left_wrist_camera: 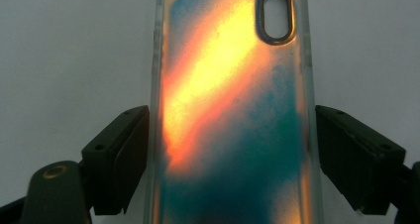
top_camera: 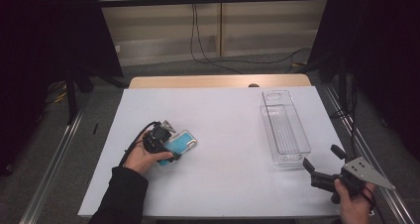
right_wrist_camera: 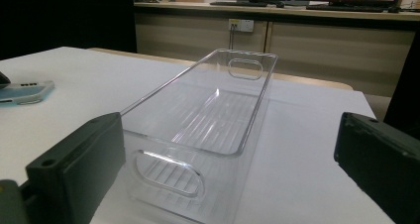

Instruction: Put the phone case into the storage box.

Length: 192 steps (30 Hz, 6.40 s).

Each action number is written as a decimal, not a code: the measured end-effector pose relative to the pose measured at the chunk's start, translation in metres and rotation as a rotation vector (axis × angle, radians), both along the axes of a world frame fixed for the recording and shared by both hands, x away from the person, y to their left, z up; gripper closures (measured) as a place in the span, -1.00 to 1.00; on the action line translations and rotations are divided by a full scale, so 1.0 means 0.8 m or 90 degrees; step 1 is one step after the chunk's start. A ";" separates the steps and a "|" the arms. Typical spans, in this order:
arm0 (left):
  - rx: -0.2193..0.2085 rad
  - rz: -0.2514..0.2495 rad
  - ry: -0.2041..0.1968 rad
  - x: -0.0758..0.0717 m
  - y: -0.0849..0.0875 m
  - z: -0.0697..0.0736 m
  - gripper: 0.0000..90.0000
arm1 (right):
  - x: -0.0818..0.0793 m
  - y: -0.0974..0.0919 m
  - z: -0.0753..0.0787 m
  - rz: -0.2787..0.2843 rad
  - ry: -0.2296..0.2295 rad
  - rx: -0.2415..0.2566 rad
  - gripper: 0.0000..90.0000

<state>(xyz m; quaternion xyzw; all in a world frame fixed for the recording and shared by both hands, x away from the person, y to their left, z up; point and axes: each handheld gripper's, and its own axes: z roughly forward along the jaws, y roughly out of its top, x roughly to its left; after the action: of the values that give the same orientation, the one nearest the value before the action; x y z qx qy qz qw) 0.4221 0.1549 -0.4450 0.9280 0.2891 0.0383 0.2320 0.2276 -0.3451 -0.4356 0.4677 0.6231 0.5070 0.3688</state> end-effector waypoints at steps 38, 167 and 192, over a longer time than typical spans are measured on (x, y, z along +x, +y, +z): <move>-0.114 0.092 -0.086 -0.010 0.013 0.032 -0.61 | -0.001 -0.001 0.000 0.000 -0.001 0.000 -1.00; -0.217 0.054 -0.325 -0.117 -0.135 0.048 -0.62 | 0.105 0.181 0.075 0.225 0.256 -0.035 -0.32; -0.219 0.050 -0.352 -0.111 -0.157 0.045 -0.61 | 0.137 0.189 0.083 0.221 0.334 0.056 0.46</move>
<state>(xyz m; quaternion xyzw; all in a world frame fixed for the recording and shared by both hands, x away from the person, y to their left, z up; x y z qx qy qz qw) 0.3330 0.0289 -0.4086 0.8179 0.2531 0.2483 0.4532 0.3375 -0.1943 -0.3693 0.4849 0.7448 0.4509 0.0828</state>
